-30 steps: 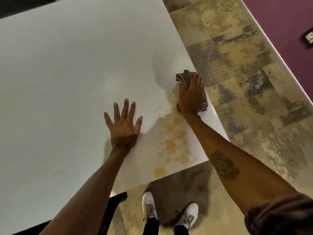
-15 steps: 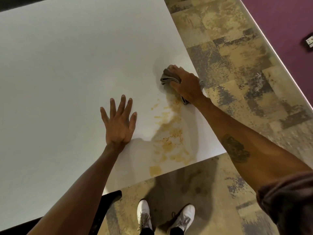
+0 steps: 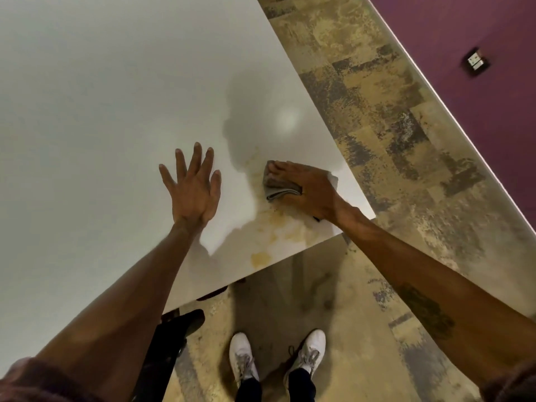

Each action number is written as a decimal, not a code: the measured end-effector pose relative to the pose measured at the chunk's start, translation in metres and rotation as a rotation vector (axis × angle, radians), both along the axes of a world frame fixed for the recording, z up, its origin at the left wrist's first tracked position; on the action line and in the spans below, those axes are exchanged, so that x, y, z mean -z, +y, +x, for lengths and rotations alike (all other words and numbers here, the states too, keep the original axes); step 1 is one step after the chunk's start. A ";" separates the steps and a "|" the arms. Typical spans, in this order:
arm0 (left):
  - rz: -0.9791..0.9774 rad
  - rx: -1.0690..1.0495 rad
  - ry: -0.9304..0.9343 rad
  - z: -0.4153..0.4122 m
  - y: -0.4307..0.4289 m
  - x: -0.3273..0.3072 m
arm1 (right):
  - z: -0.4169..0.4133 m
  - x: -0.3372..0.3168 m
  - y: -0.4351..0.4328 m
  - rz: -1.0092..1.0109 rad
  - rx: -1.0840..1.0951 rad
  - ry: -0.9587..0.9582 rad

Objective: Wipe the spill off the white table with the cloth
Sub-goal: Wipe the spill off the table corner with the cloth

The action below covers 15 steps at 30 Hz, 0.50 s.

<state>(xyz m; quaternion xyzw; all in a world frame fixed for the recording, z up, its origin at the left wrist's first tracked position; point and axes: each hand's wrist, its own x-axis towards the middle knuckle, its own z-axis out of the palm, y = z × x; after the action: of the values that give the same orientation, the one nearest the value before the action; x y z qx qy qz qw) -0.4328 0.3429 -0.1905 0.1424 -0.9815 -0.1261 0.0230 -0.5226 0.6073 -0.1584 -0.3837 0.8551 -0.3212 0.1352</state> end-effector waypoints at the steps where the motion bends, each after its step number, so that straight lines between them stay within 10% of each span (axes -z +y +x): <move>1: 0.005 0.004 0.002 0.000 -0.001 0.000 | 0.010 0.001 0.005 -0.032 0.013 0.037; 9: -0.042 0.088 -0.024 0.023 -0.011 0.003 | 0.085 0.004 0.007 -0.211 0.295 0.176; 15: -0.019 0.065 -0.056 0.025 -0.005 -0.006 | 0.133 -0.005 -0.062 -0.148 1.041 -0.132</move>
<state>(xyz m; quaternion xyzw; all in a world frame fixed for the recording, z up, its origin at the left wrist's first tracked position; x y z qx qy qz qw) -0.4076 0.3377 -0.1842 0.1136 -0.9870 -0.1135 -0.0070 -0.3893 0.5452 -0.1536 0.1043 0.8971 -0.4289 -0.0161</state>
